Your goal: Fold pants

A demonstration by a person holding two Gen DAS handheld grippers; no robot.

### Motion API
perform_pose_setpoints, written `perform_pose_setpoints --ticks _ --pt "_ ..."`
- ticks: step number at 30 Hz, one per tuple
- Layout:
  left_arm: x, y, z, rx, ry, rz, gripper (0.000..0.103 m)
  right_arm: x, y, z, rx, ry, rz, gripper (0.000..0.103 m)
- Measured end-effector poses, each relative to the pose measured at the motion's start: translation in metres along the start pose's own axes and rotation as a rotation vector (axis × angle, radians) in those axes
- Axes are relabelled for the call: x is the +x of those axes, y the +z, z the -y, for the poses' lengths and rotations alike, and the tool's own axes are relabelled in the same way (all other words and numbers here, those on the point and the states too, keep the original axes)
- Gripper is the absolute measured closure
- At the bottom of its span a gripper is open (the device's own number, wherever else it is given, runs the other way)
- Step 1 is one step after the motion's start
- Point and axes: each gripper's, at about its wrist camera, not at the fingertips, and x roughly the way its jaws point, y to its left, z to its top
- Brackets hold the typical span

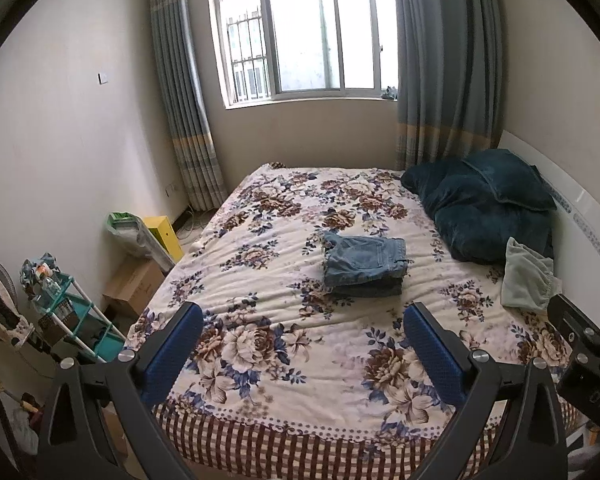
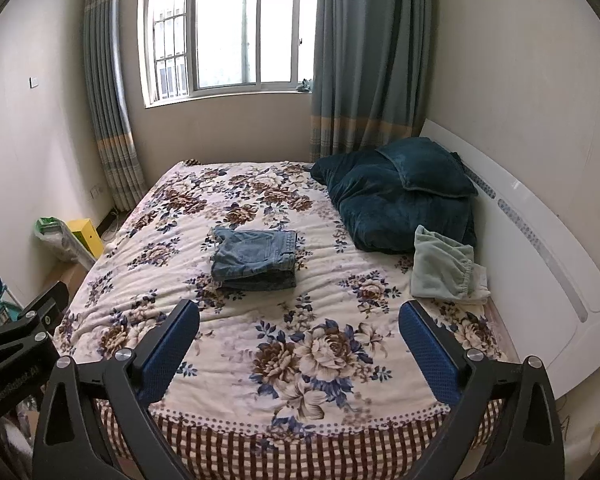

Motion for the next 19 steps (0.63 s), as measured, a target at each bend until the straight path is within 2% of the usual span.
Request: perform_pose_setpoints --ticks 19 --pt "-0.0024 0.0014 -0.0074 -0.005 -0.015 0.009 0.001 -0.0011 0.006 -0.001 0.001 -0.001 0.004 0.001"
